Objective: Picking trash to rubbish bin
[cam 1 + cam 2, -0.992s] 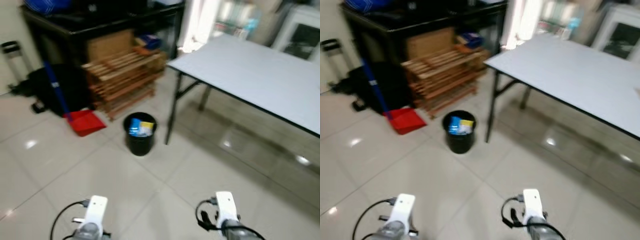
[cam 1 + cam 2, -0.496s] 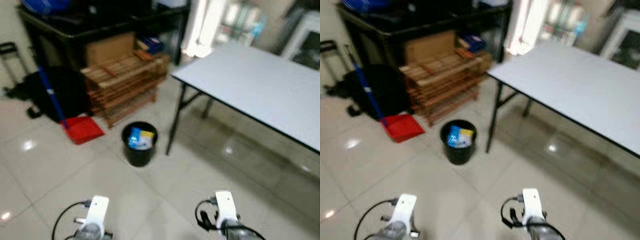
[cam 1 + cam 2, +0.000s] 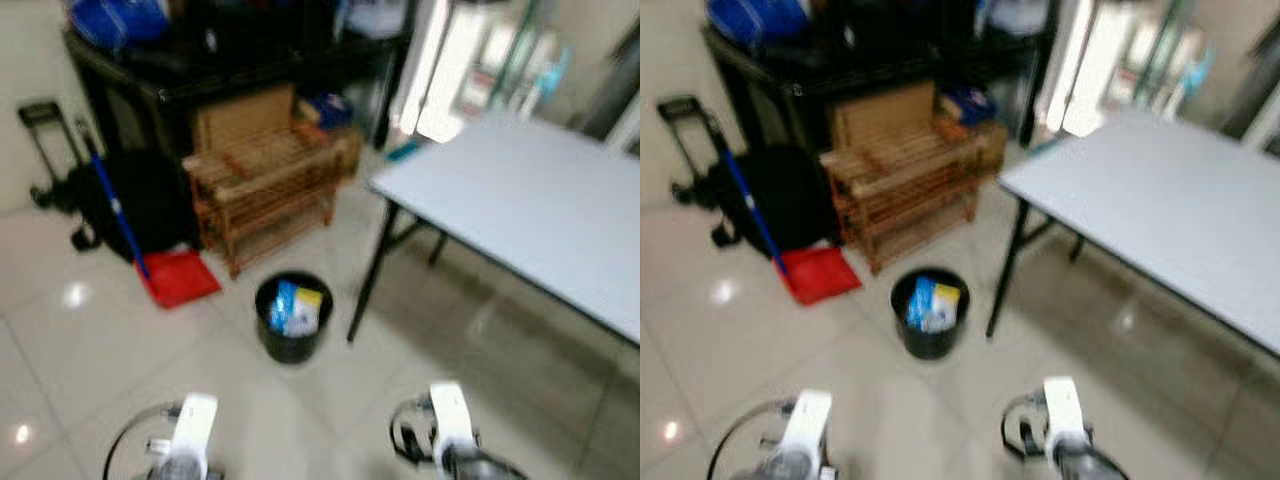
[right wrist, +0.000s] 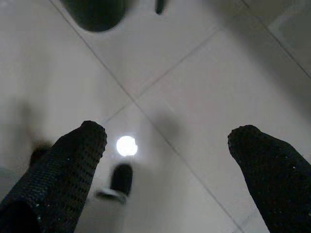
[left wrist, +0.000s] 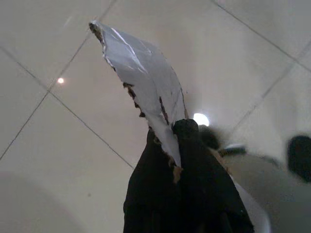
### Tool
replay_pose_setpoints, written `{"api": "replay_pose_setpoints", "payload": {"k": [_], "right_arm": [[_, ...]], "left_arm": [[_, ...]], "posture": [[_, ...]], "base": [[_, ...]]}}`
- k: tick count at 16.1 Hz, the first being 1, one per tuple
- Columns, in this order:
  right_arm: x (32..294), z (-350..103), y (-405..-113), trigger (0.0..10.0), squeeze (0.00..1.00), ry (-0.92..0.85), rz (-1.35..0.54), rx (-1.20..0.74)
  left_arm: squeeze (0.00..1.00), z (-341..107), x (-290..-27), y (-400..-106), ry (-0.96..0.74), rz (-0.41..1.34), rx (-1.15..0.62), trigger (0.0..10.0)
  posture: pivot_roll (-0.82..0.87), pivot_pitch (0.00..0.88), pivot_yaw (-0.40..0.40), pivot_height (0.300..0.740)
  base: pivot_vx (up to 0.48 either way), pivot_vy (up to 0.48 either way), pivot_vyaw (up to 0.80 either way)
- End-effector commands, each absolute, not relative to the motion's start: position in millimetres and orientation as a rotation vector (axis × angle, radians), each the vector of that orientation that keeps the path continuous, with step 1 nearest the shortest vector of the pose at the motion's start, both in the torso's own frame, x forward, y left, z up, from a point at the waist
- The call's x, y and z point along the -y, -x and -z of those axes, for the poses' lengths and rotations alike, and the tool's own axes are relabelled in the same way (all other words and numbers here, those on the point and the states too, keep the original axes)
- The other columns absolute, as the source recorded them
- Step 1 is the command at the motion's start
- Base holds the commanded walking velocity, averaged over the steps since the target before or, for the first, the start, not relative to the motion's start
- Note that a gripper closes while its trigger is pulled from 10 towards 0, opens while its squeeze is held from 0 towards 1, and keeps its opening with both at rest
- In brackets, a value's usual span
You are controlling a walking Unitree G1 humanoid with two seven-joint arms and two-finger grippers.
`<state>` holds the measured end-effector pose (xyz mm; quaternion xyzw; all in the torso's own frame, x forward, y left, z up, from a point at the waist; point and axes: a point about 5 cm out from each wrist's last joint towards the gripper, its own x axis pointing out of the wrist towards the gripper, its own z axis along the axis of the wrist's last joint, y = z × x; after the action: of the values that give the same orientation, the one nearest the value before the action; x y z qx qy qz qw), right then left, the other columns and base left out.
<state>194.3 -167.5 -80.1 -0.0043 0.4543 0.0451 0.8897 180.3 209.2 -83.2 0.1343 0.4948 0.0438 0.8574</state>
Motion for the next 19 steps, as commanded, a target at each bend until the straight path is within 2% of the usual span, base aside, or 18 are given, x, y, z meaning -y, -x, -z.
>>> {"api": "replay_pose_setpoints", "payload": {"k": [1,11,19], "right_arm": [[162.1,80.3,-194.6,10.0,0.00,-0.014,-0.093,-0.939],[163.1,79.4,-196.2,10.0,0.00,-0.045,-0.069,-0.933],[165.8,79.3,-195.7,10.0,0.00,-0.064,-0.058,-0.926]], "left_arm": [[0.00,81.9,-214.0,-181.1,-0.303,-0.094,-1.039,10.0],[0.00,81.3,-214.2,-182.4,-0.304,-0.090,-1.037,10.0],[0.00,81.2,-214.8,-182.3,-0.288,-0.109,-1.038,10.0]], "posture": [[0.03,0.002,-0.083,0.740],[0.03,0.000,-0.082,0.740],[0.03,0.031,-0.089,0.740]], "base": [[0.435,0.000,0.00],[0.434,0.000,0.00],[0.434,0.000,-0.08]]}}
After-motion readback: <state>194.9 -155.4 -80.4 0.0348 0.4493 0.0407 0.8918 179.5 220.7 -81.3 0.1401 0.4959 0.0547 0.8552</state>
